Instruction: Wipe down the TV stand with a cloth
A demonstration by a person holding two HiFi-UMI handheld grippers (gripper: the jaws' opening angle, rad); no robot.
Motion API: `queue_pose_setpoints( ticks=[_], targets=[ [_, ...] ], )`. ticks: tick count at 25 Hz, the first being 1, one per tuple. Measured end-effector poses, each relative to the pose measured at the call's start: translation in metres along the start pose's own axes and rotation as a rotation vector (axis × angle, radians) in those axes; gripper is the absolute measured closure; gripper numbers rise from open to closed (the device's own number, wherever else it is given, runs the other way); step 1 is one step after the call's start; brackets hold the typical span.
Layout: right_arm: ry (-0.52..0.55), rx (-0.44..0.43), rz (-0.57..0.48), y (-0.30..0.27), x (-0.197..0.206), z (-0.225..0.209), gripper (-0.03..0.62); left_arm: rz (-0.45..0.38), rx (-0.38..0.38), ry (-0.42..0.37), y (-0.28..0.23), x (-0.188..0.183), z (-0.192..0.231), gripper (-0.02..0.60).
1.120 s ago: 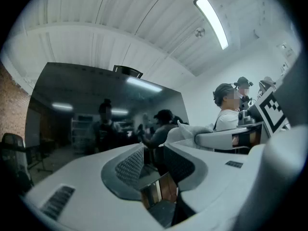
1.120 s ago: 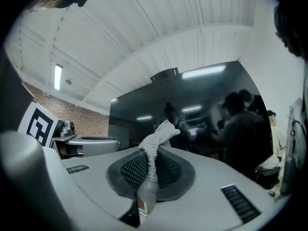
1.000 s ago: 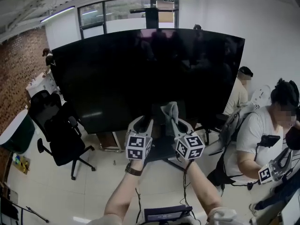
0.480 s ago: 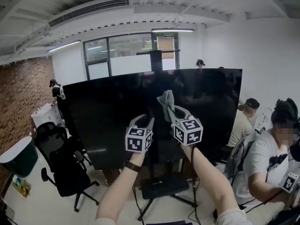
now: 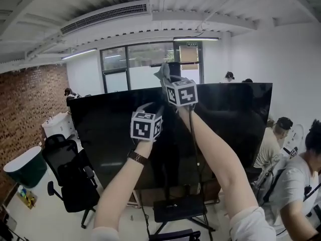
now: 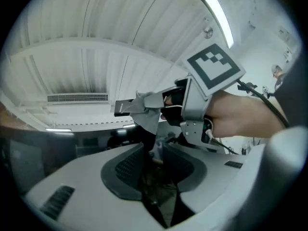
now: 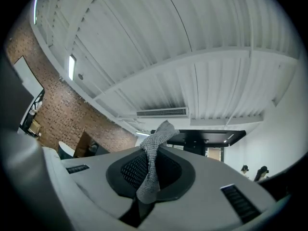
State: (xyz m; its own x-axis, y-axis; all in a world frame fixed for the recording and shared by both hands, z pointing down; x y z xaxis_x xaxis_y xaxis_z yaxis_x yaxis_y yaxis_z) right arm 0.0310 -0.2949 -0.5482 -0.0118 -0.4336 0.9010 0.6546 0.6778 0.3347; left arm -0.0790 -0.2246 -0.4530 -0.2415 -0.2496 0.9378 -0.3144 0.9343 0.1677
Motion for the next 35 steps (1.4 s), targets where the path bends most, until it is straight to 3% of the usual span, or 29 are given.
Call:
queue_pose_setpoints(
  ticks=[5, 7, 12, 14, 16, 22, 25, 28, 33, 35],
  targets=[
    [0.043, 0.069, 0.064, -0.006, -0.008, -0.062, 0.571, 0.02, -0.023, -0.043, -0.021, -0.017, 0.003, 0.446],
    [0.044, 0.124, 0.082, 0.005, -0.006, -0.09, 0.571, 0.022, -0.049, -0.077, -0.022, -0.014, 0.009, 0.445],
    [-0.003, 0.301, 0.129, 0.045, 0.012, -0.159, 0.571, 0.045, -0.057, -0.076, -0.021, 0.005, 0.017, 0.445],
    [-0.018, 0.334, 0.109, 0.048, 0.012, -0.169, 0.571, 0.041, -0.055, -0.081, -0.024, 0.009, 0.024, 0.445],
    [-0.017, 0.309, 0.07, 0.033, 0.008, -0.153, 0.571, 0.04, -0.055, -0.086, -0.029, 0.013, 0.036, 0.445],
    [0.044, 0.04, 0.017, -0.048, -0.008, -0.035, 0.571, 0.053, -0.052, -0.069, -0.041, 0.024, 0.042, 0.445],
    [0.087, 0.022, 0.041, -0.071, -0.001, -0.02, 0.571, 0.062, -0.047, -0.064, -0.048, 0.032, 0.041, 0.445],
    [0.093, 0.105, 0.067, -0.061, 0.009, -0.063, 0.571, 0.08, -0.036, -0.065, -0.052, 0.046, 0.035, 0.445],
    [0.112, 0.351, 0.138, -0.002, 0.018, -0.172, 0.571, 0.108, -0.041, -0.093, -0.055, 0.063, 0.041, 0.445],
    [0.128, 0.405, 0.127, 0.019, 0.02, -0.191, 0.571, 0.098, -0.053, -0.085, -0.055, 0.07, 0.04, 0.445]
  ],
)
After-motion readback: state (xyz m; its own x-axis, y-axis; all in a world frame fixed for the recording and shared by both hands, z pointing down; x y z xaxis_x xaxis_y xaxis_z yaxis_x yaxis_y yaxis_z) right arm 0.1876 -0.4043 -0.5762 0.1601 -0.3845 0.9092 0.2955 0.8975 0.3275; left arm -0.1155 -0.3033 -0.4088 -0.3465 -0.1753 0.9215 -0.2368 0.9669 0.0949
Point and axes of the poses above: the fingertips, and each gripper's own axes: y backward along the fingers, z to its left, x out of its underside, the point moved 9 cm from there along y, backward along the fingers, and after that the axes turned 3 degrees about -x, right-handed, at the moved point
